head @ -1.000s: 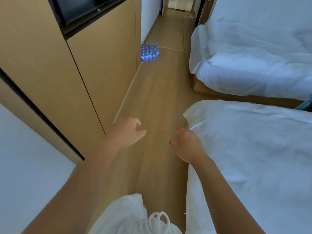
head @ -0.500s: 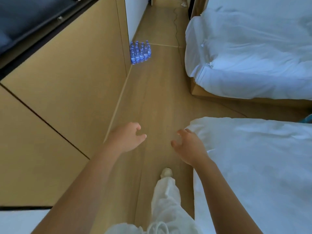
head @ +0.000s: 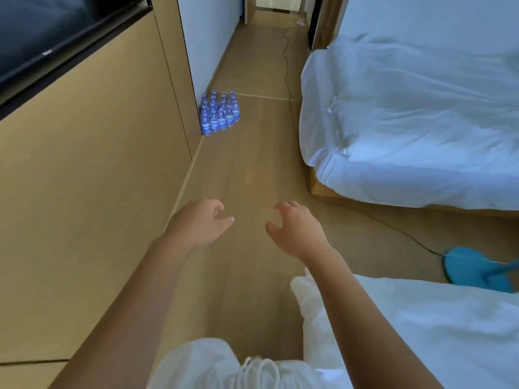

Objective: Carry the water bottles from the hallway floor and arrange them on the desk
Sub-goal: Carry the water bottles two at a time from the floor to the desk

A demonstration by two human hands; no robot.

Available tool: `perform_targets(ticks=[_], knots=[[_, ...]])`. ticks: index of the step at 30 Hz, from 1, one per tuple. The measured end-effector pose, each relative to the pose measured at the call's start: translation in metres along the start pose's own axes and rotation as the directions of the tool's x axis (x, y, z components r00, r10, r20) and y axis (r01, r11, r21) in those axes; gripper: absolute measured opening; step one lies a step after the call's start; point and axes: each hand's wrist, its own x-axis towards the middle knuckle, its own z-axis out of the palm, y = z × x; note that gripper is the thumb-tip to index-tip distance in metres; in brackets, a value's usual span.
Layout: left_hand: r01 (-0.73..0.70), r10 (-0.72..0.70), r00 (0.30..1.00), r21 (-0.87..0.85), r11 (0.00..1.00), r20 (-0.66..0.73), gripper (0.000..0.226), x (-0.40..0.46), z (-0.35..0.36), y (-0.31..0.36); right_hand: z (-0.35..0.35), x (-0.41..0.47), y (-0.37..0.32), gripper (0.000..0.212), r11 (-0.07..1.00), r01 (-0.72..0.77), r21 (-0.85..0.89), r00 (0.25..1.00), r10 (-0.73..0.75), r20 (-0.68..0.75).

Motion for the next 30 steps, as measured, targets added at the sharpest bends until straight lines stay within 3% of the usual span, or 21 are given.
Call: perform_targets(ticks=[10, 20, 30], knots=[[-0.018, 0.018, 1.0, 0.002, 1.0, -0.013, 0.044, 0.2, -0.033, 0.011, -0.009, 0.196, 0.032, 0.041, 0.999, -0.027, -0.023, 0.999, 0.027, 0.041], [-0.012, 0.013, 1.0, 0.023, 1.0, -0.011, 0.042, 0.411, -0.117, 0.008, -0.026, 0.415, 0.017, 0.047, 0.997, -0.073, 0.032, 0.997, 0.071, 0.038], [0.034, -0.036, 0.998, 0.051, 0.998, 0.045, 0.045, 0.585, -0.138, 0.018, -0.032, 0.596, 0.045, 0.046, 0.994, -0.079, 0.071, 0.994, 0.073, 0.082]])
